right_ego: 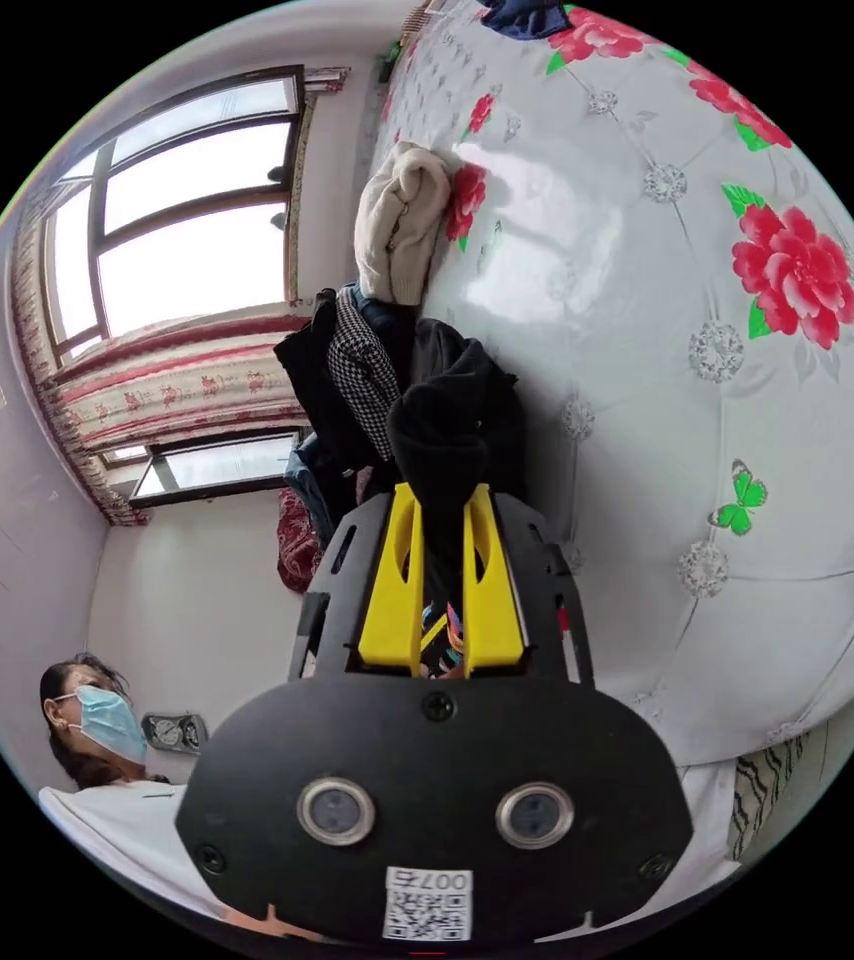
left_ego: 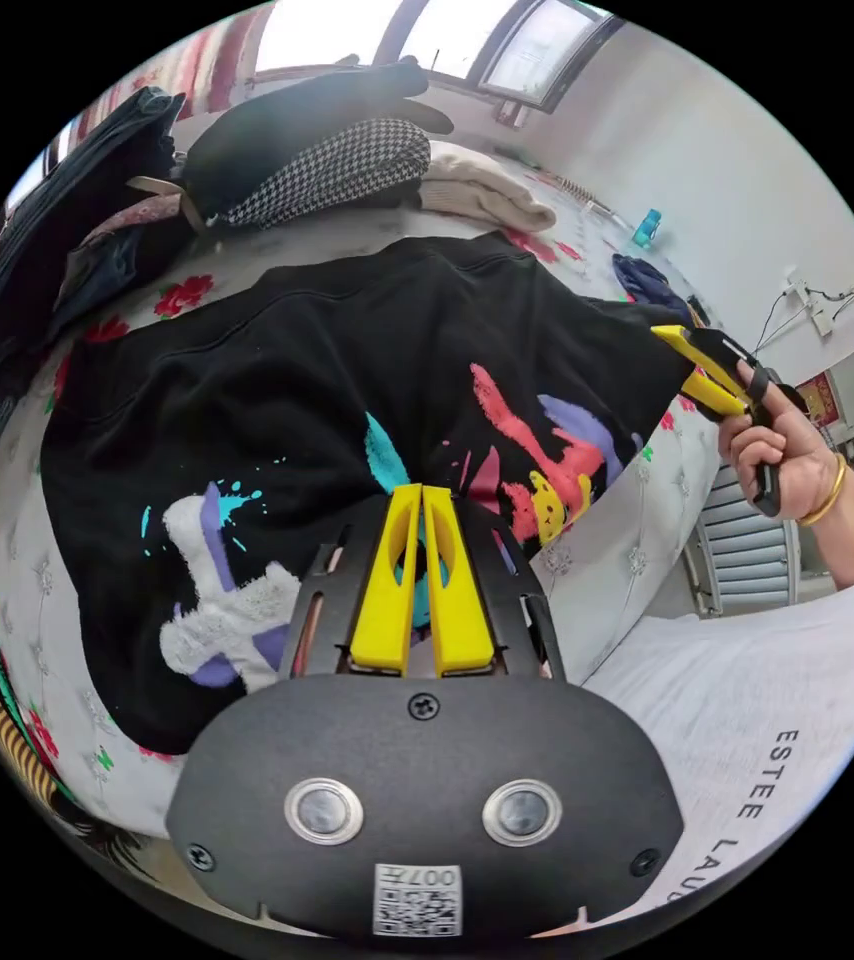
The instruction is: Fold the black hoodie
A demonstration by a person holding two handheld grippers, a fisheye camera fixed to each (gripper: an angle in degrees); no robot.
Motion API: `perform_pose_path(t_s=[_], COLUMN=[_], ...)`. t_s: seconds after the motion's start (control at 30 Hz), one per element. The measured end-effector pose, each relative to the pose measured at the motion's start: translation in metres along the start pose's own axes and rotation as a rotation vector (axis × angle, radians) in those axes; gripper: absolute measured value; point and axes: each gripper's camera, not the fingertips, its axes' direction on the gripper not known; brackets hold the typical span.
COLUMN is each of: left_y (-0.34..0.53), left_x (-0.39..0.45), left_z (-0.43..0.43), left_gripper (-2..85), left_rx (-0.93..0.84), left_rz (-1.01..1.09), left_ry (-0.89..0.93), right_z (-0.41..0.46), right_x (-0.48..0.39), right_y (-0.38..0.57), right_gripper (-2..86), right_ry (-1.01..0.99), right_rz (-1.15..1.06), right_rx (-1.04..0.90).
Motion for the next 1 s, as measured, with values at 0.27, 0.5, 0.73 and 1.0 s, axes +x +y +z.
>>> perform_pose_path(t_s=[0.27,0.5,0.73,1.0], left_y=[0.038,0.233,0.295,0.217], left_x=[-0.063,-0.176,-0.245,-0.270], left_z=[-0.061,-0.137,-0.174,-0.242], left_gripper=[-0.9,0.4,5.3,2.3], left_rx=[0.115,0.289,0.410,0.436], left_rz=[-0.132,-0.512,-0.699,-0.531], left_ry=[0.139,0.181,0.208,0.134], right_z=[0.188,0.399,0.520,0.389], right_x=[-0.286,-0.288,-0.201,-0.236], right_y=[0.088,0.291,0.317,0.211], right_gripper=[4.3,4.6,4.4,3.1], right_ry=[0.237,0.253,0.233,0.139], right_rz=[-1.013,-1.483,-1.129,-1.219], right_rx=[-0.507,-0.982,-1.380,-1.020])
